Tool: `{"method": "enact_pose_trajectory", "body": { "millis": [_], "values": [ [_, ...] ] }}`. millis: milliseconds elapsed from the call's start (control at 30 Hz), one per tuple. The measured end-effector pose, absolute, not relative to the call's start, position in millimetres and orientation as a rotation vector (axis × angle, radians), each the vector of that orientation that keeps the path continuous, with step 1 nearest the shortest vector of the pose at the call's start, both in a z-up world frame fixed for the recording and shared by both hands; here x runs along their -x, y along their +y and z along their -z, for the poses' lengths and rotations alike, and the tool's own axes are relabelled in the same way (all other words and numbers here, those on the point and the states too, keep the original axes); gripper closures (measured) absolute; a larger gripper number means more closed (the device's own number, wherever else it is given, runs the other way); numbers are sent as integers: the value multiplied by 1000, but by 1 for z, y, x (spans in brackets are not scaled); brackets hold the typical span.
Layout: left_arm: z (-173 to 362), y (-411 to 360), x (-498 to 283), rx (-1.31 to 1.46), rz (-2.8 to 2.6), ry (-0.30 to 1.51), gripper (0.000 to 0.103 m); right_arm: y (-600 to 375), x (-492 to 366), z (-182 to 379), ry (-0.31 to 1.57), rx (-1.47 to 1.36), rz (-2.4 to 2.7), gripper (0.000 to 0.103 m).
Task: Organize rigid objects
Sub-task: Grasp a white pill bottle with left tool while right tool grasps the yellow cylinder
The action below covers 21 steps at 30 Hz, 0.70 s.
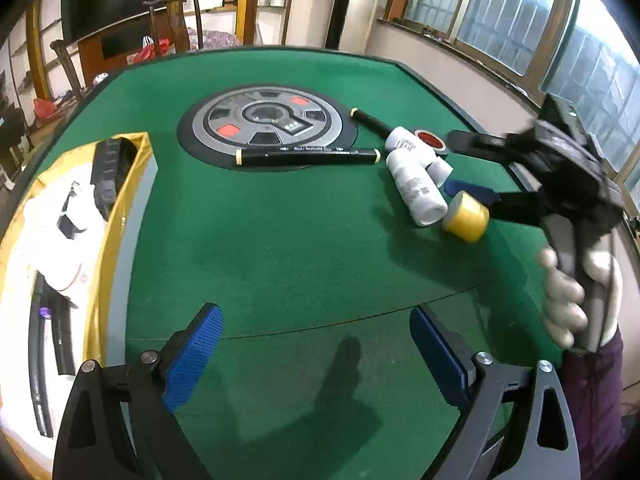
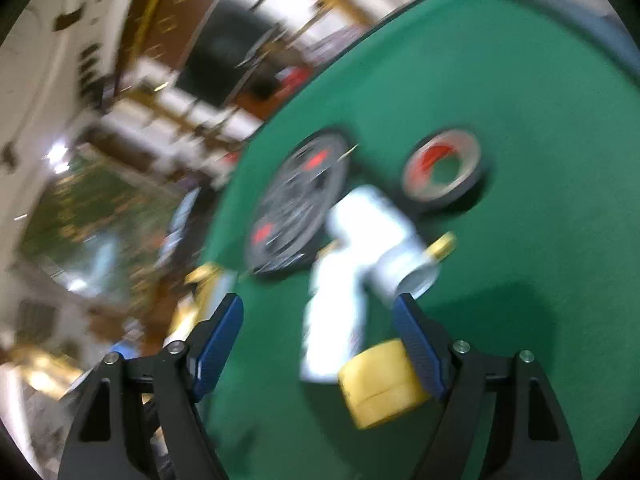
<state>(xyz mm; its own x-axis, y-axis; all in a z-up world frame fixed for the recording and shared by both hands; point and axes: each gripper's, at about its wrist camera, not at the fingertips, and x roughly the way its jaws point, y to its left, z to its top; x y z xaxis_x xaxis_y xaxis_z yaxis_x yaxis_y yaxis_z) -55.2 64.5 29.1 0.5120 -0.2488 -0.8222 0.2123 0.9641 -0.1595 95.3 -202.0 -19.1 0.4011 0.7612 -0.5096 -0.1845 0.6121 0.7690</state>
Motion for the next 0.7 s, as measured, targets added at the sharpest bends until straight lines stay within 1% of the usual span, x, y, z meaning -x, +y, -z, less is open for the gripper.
{"method": "enact_pose_trajectory", "body": {
  "millis": [67, 200, 333, 467, 533, 567, 600, 633, 667, 700],
  "values": [
    [-26, 63, 51, 48, 282, 1008, 7, -200, -90, 20, 998, -713, -739, 26],
    [-22, 60, 35, 85, 282, 1029, 7, -217, -91, 18, 954, -713, -600, 25],
    [-22, 45, 6, 151, 309, 1021, 7, -248, -93, 28, 924, -847, -493, 25],
    [-22, 12, -21, 173, 368, 1014, 8, -278, -91, 37, 852, -1040, -522, 24],
    [-23, -10, -32, 117, 382, 991, 12, -280, -91, 38, 845, -1055, -525, 24],
    [-22, -20, -36, 81, 383, 983, 18, -277, -89, 37, 847, -1046, -523, 24],
    [-21, -30, -40, 40, 384, 976, 28, -275, -89, 37, 851, -1033, -520, 23],
    [-19, -42, -45, -9, 388, 973, 35, -273, -88, 37, 856, -1016, -518, 23],
    [-16, -50, -48, -45, 396, 978, 46, -268, -86, 36, 862, -993, -512, 23],
    [-15, -55, -50, -52, 414, 983, 54, -267, -87, 36, 865, -981, -509, 22]
  ]
}}
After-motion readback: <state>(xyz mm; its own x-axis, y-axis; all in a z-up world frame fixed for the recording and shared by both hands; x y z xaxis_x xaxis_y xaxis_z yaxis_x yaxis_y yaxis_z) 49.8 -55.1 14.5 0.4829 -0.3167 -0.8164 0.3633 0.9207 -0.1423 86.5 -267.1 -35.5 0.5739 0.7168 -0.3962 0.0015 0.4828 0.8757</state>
